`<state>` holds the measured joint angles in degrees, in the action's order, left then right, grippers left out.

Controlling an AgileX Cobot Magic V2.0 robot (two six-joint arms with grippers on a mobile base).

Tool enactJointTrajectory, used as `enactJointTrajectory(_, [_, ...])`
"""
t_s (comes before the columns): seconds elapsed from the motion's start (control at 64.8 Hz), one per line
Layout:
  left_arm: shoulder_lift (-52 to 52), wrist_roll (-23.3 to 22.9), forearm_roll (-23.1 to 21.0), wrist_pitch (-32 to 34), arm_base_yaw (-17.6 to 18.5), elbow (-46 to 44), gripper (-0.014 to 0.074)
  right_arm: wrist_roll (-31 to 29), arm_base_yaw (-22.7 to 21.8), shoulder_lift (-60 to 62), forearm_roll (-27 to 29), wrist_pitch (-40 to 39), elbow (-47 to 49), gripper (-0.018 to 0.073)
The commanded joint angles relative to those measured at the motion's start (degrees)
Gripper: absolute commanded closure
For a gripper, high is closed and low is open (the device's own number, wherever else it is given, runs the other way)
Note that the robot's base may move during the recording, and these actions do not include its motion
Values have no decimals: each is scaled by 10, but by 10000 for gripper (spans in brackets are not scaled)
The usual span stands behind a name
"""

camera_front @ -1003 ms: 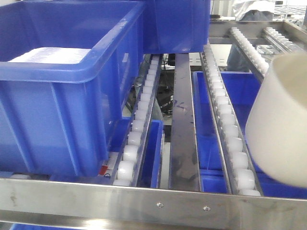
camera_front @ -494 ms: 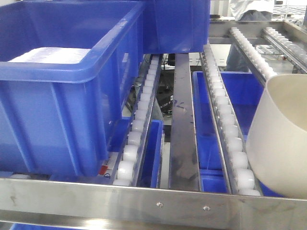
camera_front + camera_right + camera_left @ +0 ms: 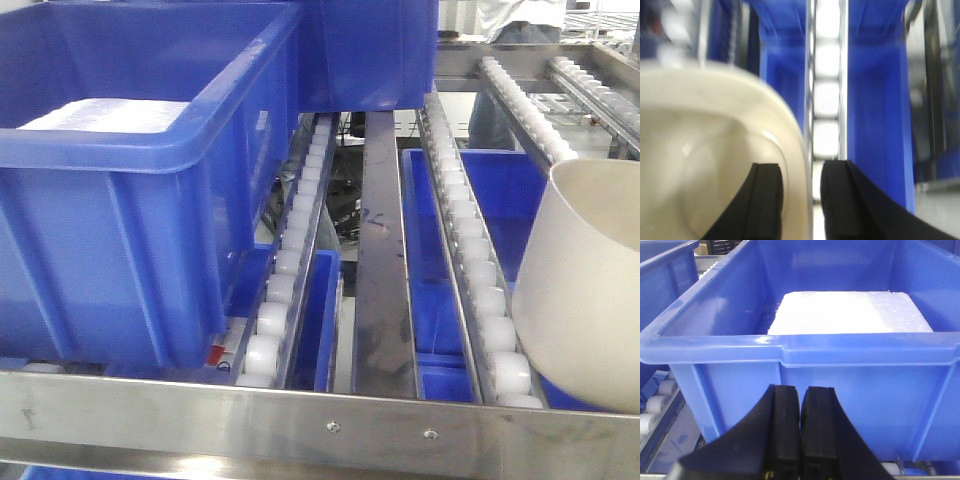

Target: Move white bin to right shelf second layer

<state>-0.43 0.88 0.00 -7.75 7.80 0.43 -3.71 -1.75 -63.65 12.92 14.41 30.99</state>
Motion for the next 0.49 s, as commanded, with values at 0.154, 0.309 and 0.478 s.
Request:
enactJointTrajectory(0.154, [-9, -2, 0, 49, 0, 21, 512, -1, -3, 127, -12, -1, 15, 252])
enactJointTrajectory(0.309, [-9, -2, 0, 49, 0, 21, 512, -1, -3, 211, -22, -67, -48, 419])
enactJointTrajectory(0.478, [-9, -2, 0, 49, 0, 21, 512, -1, -3, 297, -26, -161, -133, 507])
